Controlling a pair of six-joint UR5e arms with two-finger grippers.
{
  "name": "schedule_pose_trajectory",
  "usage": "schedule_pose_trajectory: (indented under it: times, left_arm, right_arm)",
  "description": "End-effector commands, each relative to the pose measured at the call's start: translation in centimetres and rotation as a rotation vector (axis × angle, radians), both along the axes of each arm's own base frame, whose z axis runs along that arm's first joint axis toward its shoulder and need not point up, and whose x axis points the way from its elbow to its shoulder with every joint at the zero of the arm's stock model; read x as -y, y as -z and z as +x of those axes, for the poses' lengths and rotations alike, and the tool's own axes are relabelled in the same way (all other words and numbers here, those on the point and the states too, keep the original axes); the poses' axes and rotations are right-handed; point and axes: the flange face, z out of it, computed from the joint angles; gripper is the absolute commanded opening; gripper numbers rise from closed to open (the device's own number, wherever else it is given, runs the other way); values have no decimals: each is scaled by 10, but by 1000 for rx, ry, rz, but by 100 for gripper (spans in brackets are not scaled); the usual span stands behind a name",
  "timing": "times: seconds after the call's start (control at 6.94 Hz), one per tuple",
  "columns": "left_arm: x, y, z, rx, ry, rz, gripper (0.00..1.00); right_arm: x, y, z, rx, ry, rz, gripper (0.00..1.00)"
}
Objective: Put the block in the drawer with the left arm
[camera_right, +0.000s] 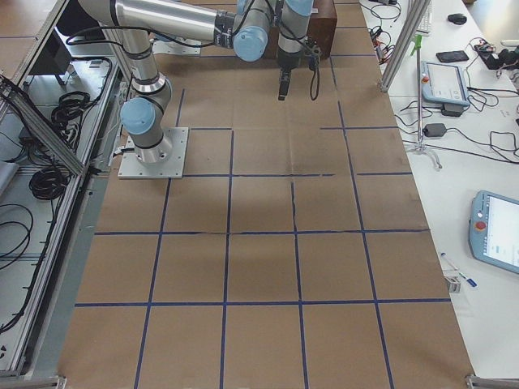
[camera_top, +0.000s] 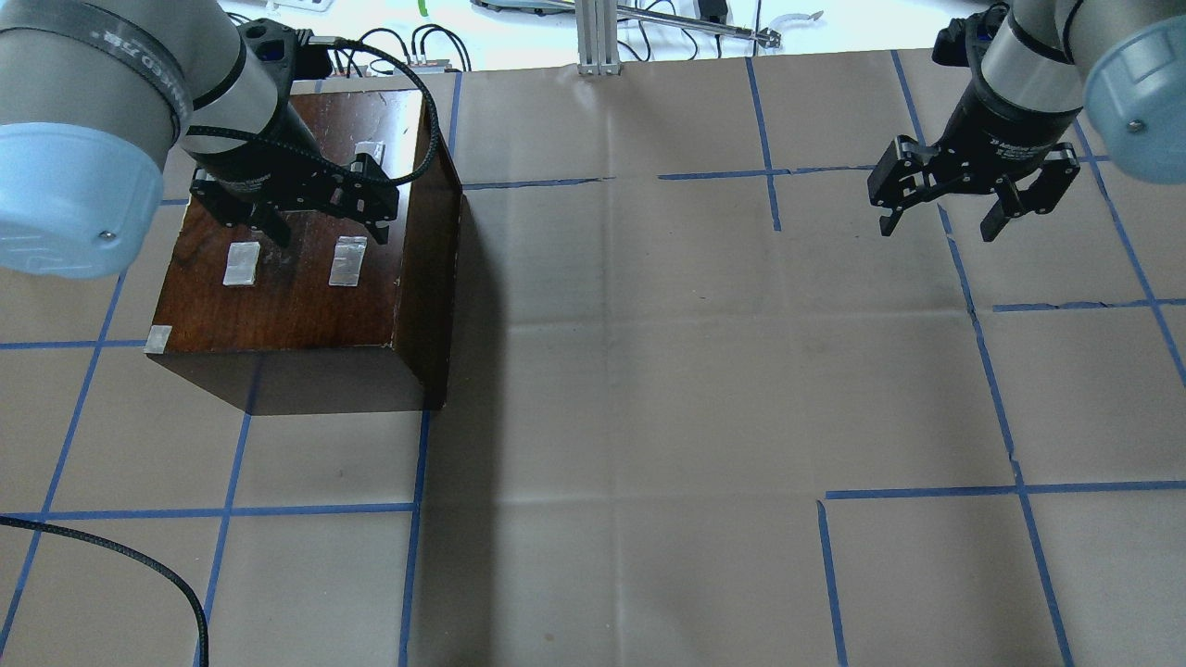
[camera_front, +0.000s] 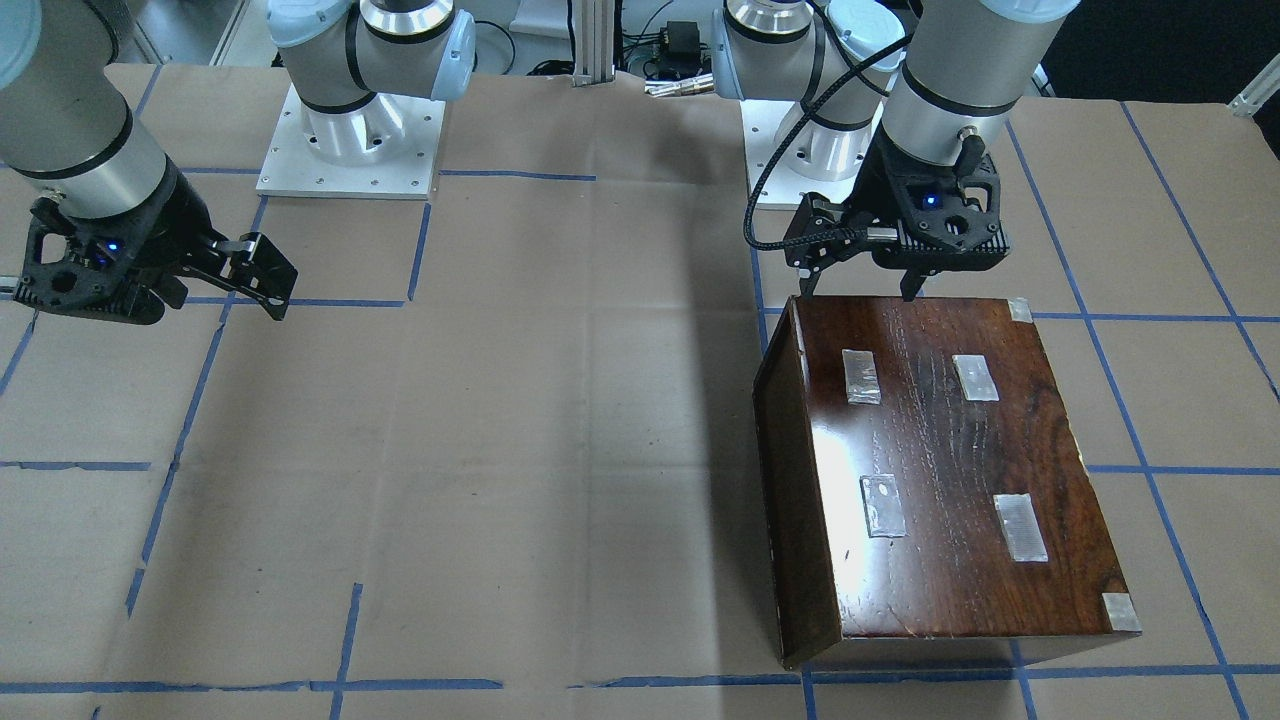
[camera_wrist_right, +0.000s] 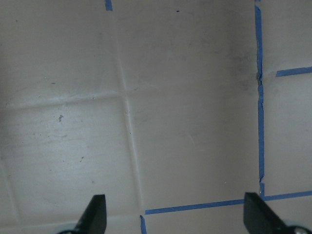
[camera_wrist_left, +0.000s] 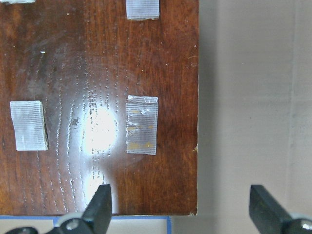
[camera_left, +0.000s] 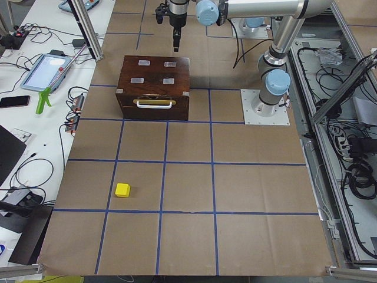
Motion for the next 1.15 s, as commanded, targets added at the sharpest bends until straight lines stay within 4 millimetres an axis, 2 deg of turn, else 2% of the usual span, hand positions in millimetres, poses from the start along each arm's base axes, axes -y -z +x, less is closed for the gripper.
schedule_pose_trajectory:
  times: [0.0, 0.58, 0.72, 1.01]
  left_arm:
    - [0, 0, 1, 0, -2, 0, 99]
    - [7, -8, 7, 2, -12, -11, 99]
    - [15, -8, 29, -4, -53, -11, 99]
    - [35, -17, 92, 1, -102, -28, 99]
  right_arm:
    - [0, 0, 0, 0, 0, 0, 100]
    - [0, 0, 0, 0, 0, 0, 100]
    - [0, 0, 0, 0, 0, 0, 100]
    - [0, 0, 0, 0, 0, 0, 100]
